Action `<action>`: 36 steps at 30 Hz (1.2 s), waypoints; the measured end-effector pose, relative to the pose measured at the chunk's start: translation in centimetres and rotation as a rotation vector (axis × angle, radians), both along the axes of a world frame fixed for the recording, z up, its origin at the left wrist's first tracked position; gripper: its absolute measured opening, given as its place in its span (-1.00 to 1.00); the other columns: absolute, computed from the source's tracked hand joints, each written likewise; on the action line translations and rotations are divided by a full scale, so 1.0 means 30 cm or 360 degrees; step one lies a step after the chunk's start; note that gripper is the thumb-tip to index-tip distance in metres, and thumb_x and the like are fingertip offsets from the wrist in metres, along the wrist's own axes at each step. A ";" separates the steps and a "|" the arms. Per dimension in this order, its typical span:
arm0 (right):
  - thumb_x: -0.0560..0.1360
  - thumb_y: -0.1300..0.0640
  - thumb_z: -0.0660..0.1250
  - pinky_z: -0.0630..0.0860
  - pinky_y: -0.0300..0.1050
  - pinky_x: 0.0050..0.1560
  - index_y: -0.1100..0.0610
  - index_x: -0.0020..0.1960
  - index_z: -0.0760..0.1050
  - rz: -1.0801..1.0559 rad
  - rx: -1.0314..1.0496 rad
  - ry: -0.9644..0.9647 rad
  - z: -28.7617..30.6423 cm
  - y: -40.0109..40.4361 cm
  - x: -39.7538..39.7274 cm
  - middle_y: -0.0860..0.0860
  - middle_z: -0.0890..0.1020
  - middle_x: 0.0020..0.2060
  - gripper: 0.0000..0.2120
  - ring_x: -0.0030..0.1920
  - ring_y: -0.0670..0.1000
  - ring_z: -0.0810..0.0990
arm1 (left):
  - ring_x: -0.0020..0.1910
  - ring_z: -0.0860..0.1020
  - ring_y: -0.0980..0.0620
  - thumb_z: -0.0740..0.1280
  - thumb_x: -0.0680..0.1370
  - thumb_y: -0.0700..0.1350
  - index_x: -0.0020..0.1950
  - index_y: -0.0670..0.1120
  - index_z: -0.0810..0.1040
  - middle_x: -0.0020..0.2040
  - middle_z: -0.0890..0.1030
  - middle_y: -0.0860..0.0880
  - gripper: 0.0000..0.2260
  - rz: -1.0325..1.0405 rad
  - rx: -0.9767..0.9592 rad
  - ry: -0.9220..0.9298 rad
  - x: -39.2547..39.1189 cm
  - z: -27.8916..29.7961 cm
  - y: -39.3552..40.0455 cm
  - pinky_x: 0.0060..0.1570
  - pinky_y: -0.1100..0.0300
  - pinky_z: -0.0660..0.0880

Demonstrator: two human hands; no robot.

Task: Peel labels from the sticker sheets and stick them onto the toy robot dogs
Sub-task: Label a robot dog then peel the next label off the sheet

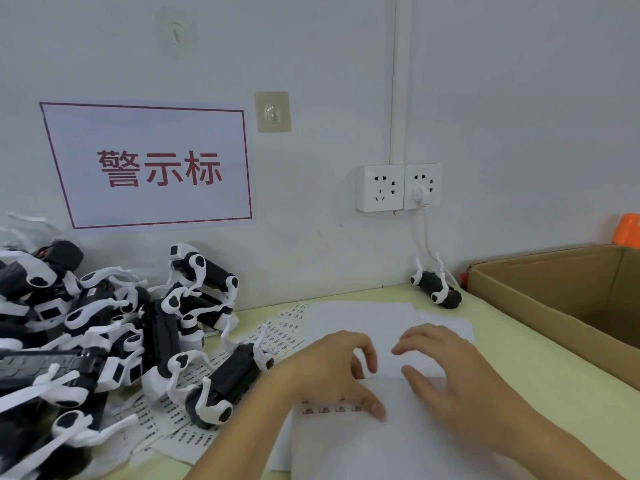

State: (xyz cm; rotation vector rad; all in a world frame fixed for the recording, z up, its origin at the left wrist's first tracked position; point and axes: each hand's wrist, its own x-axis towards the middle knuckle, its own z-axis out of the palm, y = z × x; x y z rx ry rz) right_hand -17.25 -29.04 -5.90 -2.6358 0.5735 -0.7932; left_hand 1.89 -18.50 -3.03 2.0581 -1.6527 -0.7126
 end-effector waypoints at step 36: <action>0.55 0.21 0.36 0.47 -0.03 -0.12 0.41 -0.07 0.59 -0.0069 0.1548 -0.0211 0.076 -0.019 -0.039 0.37 0.66 -0.05 -0.78 -0.19 0.14 0.63 | -0.32 0.50 0.24 0.39 0.54 -0.06 -0.07 0.02 0.67 -0.25 0.56 0.18 -0.94 0.0080 -0.0722 -0.0095 -0.137 0.025 -0.042 -0.35 0.46 0.39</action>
